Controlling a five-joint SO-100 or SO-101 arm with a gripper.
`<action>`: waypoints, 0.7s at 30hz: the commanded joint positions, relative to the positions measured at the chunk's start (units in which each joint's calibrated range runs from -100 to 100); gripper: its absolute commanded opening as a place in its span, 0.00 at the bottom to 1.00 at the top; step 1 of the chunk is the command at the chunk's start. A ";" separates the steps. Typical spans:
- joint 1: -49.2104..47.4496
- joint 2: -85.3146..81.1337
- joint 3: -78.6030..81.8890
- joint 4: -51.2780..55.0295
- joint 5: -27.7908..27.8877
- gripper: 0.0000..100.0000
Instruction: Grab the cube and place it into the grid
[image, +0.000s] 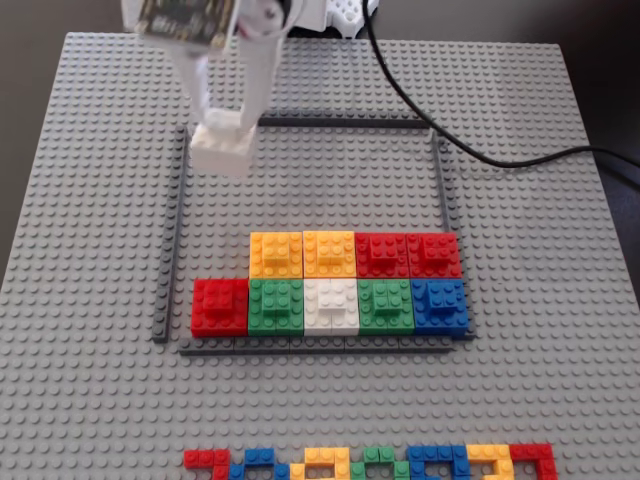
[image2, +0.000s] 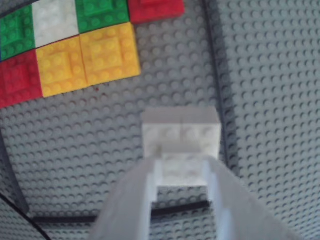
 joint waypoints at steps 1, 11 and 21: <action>0.68 2.72 -2.62 -1.54 1.27 0.05; -1.68 12.52 -7.88 -3.20 2.59 0.05; -0.95 17.60 -13.77 -2.47 3.42 0.05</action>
